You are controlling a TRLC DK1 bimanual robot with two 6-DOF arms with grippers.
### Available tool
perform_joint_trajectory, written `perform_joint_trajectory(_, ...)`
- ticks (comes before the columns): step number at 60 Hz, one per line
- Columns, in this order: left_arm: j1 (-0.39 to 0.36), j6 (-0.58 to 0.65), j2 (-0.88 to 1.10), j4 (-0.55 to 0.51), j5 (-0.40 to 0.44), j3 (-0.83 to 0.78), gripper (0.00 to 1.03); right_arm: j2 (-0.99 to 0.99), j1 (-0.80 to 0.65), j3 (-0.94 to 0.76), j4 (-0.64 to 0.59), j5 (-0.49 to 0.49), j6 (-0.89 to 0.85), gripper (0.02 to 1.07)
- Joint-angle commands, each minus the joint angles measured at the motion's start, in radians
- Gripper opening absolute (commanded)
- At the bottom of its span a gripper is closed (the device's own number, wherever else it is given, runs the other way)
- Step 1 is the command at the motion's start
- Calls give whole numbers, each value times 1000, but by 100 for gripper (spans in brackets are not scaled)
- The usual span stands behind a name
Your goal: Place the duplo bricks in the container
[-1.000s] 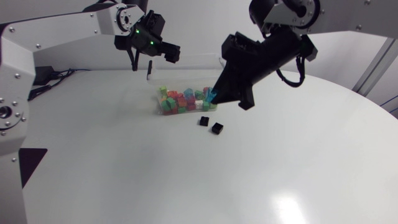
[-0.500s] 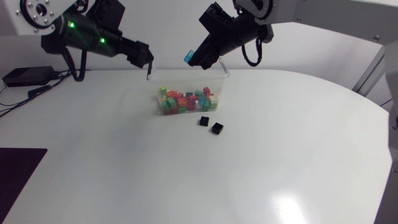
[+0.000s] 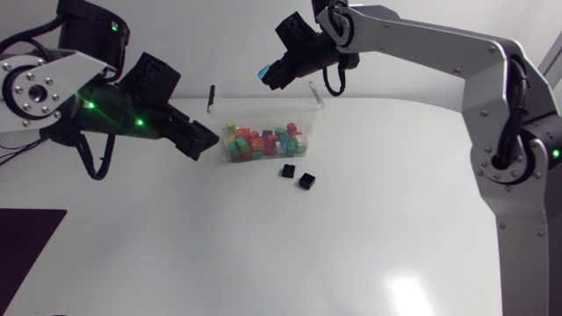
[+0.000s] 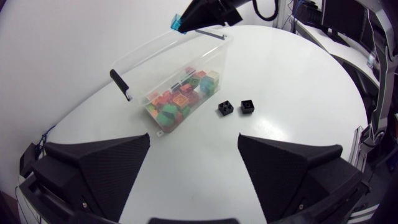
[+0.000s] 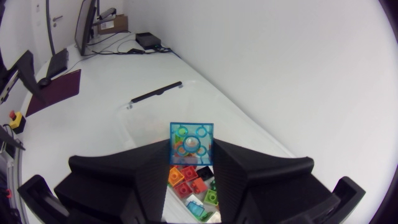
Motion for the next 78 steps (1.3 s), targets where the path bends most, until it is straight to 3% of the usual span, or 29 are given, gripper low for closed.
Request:
perform_joint_trajectory(1,-15,26,-20,9,10,-51,98,64,1,57,17,29,42,27)
perform_joint_trajectory(4,-29,24,-25,23,10,-74,98,89,5,80,31,68,60,40)
perform_joint_trajectory(10,-54,21,-20,47,10,-113,98,129,13,120,42,123,82,95)
perform_joint_trajectory(12,-69,21,-15,64,10,-125,98,130,13,123,42,128,86,102)
perform_joint_trajectory(23,-120,17,74,126,-4,-131,98,7,-24,-5,74,128,91,102)
perform_joint_trajectory(47,-199,-129,403,169,-70,75,98,-525,-188,-749,326,100,106,102)
perform_joint_trajectory(56,-232,-206,528,147,-145,182,98,-641,-208,-999,456,102,131,102)
perform_joint_trajectory(68,-258,-262,640,120,-188,291,98,-710,-220,-1171,534,115,140,102)
perform_joint_trajectory(78,-288,-313,745,51,-240,400,98,-740,-211,-1256,571,192,141,102)
